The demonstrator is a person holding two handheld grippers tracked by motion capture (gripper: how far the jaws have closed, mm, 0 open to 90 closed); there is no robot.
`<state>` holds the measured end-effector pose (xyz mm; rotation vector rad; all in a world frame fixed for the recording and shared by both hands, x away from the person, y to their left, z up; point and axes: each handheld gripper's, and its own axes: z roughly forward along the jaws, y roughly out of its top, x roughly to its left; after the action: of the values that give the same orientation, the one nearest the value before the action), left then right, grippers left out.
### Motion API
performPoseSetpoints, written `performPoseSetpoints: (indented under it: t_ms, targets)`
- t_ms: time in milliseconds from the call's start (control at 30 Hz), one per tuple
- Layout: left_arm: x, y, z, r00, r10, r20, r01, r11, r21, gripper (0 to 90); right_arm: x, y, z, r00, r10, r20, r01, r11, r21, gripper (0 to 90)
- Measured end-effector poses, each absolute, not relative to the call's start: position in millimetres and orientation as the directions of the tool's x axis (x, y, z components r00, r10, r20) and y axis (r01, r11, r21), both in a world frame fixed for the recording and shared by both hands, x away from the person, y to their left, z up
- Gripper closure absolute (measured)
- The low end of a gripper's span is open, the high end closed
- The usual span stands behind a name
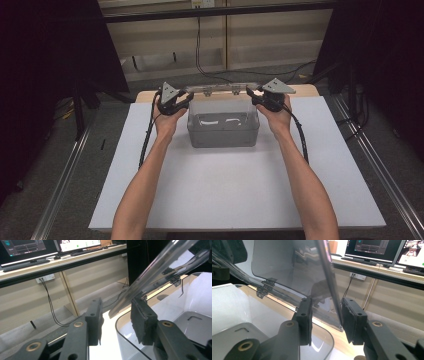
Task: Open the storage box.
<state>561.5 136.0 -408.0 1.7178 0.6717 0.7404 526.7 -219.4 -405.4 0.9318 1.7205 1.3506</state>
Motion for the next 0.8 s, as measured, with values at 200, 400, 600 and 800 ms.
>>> performPoseSetpoints:
  t_ms: [200,400,600,800]
  targets:
    - [564.1,135.9,-406.1,0.643,0.749,0.163,0.062,-0.263,0.963,62.0,527.2,-219.8,-405.1,-0.458,0.881,-0.121,0.095,0.184,0.978,61.4]
    - [567.2,130.5,-404.6,0.655,0.736,0.170,0.065,-0.279,0.958,65.9,527.5,-219.9,-404.7,-0.460,0.880,-0.123,0.095,0.186,0.978,61.6]
    - [567.6,128.0,-404.4,0.663,0.731,0.161,0.066,-0.272,0.960,68.7,527.3,-220.6,-404.4,-0.466,0.876,-0.123,0.095,0.188,0.978,62.0]
    - [568.3,127.7,-402.7,0.664,0.728,0.169,0.065,-0.282,0.957,69.9,528.9,-221.7,-404.8,-0.465,0.877,-0.124,0.089,0.186,0.979,62.9]
